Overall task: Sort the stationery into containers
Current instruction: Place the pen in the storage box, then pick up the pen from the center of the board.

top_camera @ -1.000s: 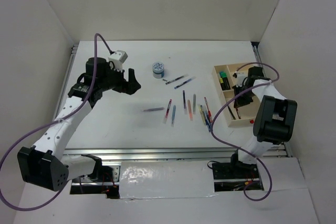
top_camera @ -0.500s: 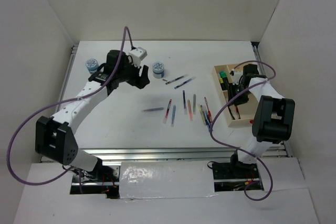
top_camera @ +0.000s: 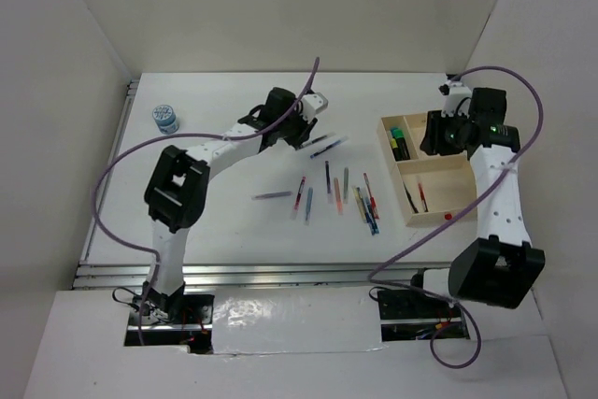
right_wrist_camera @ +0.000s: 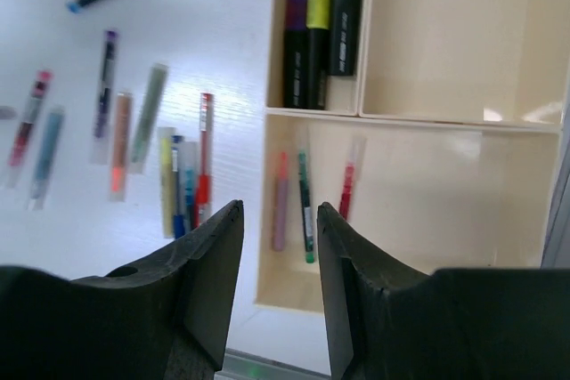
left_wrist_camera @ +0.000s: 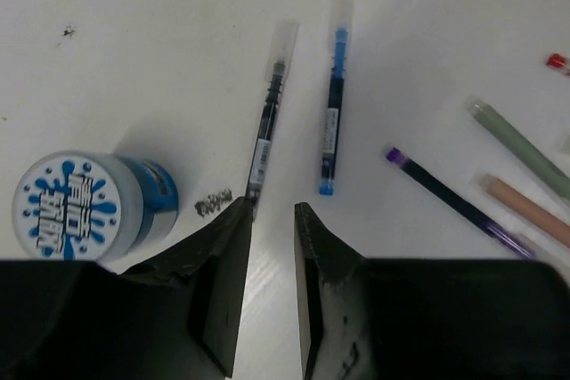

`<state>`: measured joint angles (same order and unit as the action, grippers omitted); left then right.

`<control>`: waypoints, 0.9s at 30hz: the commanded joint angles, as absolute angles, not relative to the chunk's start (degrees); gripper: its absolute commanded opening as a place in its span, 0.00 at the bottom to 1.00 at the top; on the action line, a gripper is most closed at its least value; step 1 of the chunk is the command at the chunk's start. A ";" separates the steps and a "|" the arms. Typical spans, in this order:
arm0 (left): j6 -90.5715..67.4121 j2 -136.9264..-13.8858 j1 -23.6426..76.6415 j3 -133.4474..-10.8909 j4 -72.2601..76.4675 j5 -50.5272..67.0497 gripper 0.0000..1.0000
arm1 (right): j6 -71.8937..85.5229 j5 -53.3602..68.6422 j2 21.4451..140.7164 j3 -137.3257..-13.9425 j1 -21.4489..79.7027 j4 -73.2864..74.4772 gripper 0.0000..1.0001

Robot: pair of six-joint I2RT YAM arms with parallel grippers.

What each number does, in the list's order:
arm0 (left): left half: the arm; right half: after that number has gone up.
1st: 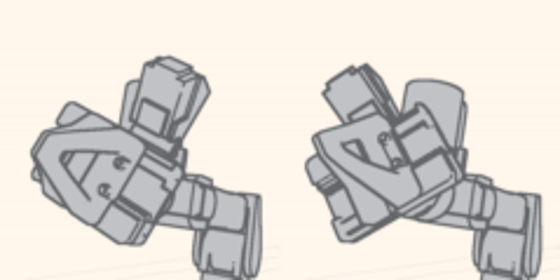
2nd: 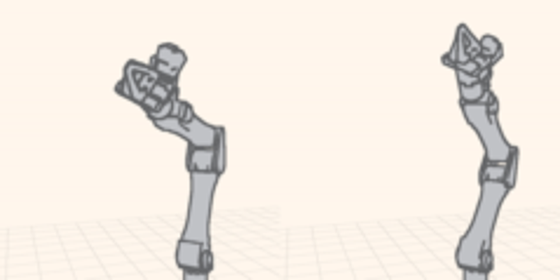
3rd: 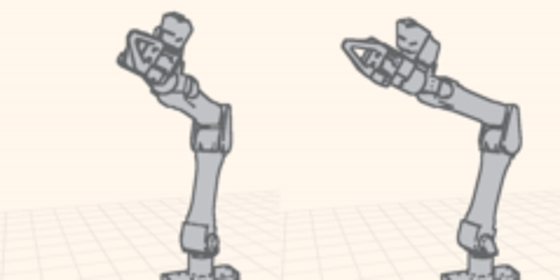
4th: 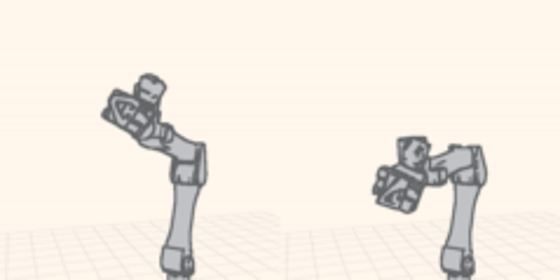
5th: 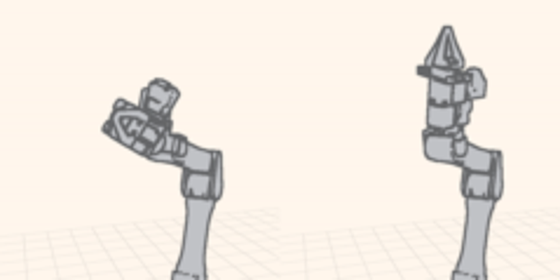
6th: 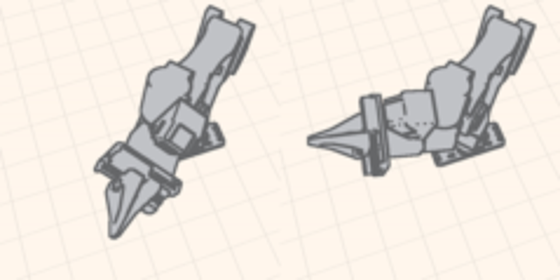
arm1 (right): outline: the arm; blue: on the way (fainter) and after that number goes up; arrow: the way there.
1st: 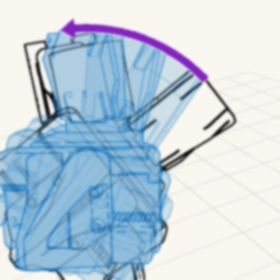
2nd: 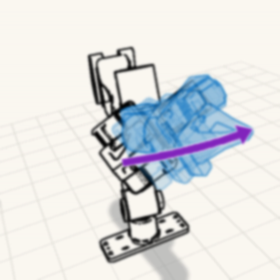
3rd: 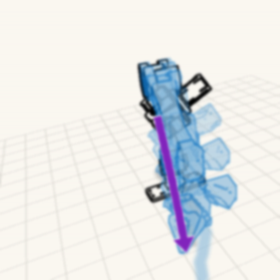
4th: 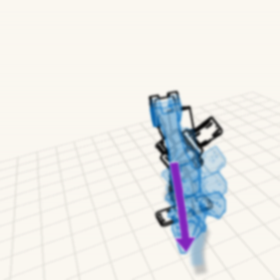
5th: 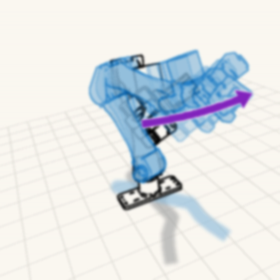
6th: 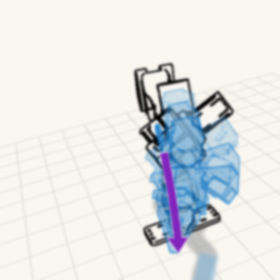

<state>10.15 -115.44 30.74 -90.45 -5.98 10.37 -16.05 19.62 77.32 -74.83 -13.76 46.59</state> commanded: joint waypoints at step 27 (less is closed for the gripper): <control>12.66 -139.48 28.04 -112.85 -16.87 16.61 0.21 | -9.93 32.08 66.80 -76.64 -12.57 52.82 0.47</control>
